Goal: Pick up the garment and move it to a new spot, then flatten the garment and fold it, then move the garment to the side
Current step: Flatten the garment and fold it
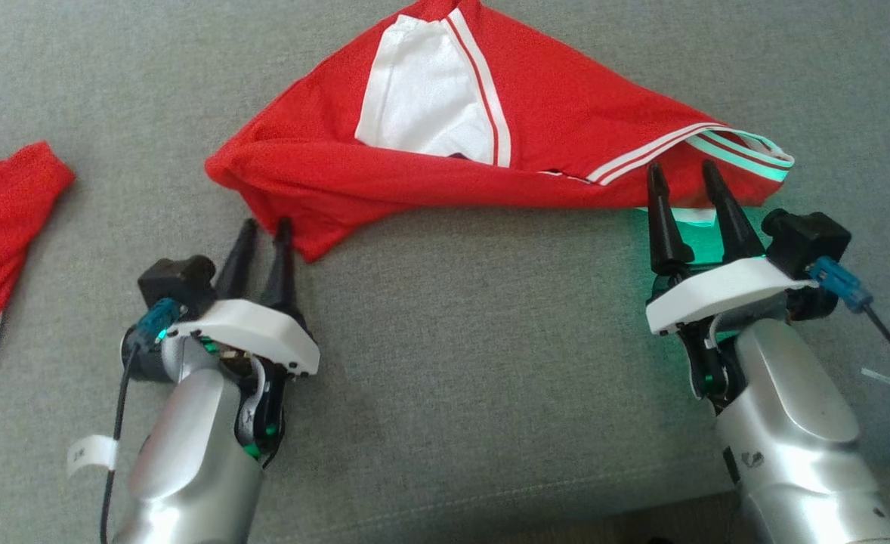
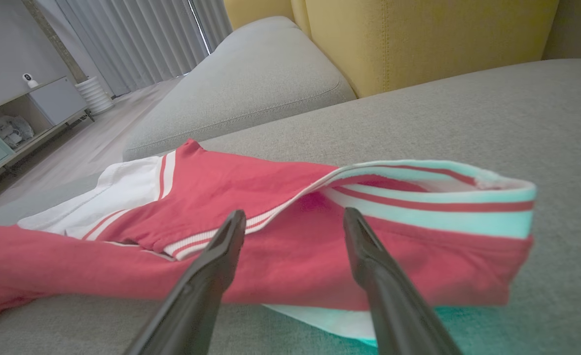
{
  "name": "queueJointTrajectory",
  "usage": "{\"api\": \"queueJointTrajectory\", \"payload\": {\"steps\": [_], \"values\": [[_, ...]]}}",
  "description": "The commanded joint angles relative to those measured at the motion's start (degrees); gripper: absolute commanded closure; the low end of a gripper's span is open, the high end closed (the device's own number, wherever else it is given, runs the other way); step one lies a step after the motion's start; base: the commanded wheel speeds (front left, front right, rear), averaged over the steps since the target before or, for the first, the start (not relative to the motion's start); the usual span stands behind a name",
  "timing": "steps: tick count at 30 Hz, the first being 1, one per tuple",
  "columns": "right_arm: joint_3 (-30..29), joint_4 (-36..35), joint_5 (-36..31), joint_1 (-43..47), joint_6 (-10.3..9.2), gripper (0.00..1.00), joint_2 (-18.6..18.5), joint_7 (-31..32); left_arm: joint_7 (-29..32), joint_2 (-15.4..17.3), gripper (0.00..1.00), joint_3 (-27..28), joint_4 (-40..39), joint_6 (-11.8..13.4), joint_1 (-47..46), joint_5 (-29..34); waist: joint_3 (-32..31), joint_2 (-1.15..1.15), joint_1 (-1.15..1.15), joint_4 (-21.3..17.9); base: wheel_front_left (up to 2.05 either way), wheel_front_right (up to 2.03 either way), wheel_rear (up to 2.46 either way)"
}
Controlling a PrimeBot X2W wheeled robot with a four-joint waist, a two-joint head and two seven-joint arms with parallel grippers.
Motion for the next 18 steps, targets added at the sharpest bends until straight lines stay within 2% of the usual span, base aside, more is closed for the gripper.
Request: {"api": "queueJointTrajectory", "payload": {"steps": [1, 3, 10, 13, 18], "values": [[1.34, -1.52, 0.19, -1.08, 0.37, 0.0, 0.51, -0.62, -0.28, 0.83, 0.63, 1.26, -0.6, 0.02, -0.34, -0.1, 0.07, 0.0, 0.0, 0.03, 0.0, 0.0, 0.0], [1.33, -1.41, 0.11, -1.31, 0.37, 0.0, 0.51, -0.62, -0.28, 0.83, 1.0, 0.78, -0.2, -0.74, -0.69, 0.0, 0.13, 0.0, 0.0, 0.02, 0.0, 0.0, 0.0], [-0.06, -0.82, -0.49, -1.01, 0.37, 0.0, 0.51, -0.62, -0.28, 0.83, 1.0, 0.8, -2.93, -2.56, -0.56, 0.41, -1.44, 0.0, 0.0, 0.83, 0.0, 0.0, 0.0], [-1.63, 0.09, -0.82, 0.48, 0.37, 0.0, 0.51, -0.62, -0.28, 0.83, 1.0, 1.27, -7.93, -3.02, 2.03, 2.39, -4.35, 0.0, 0.0, 3.11, 0.0, 0.0, 0.0], [-2.05, 1.1, -0.49, 1.99, 0.37, 0.0, 0.51, -0.62, -0.28, 0.83, 1.0, 0.22, -10.4, -3.79, 5.1, 2.97, -7.57, 0.0, 0.0, 5.93, 0.0, 0.0, 0.0]]}}
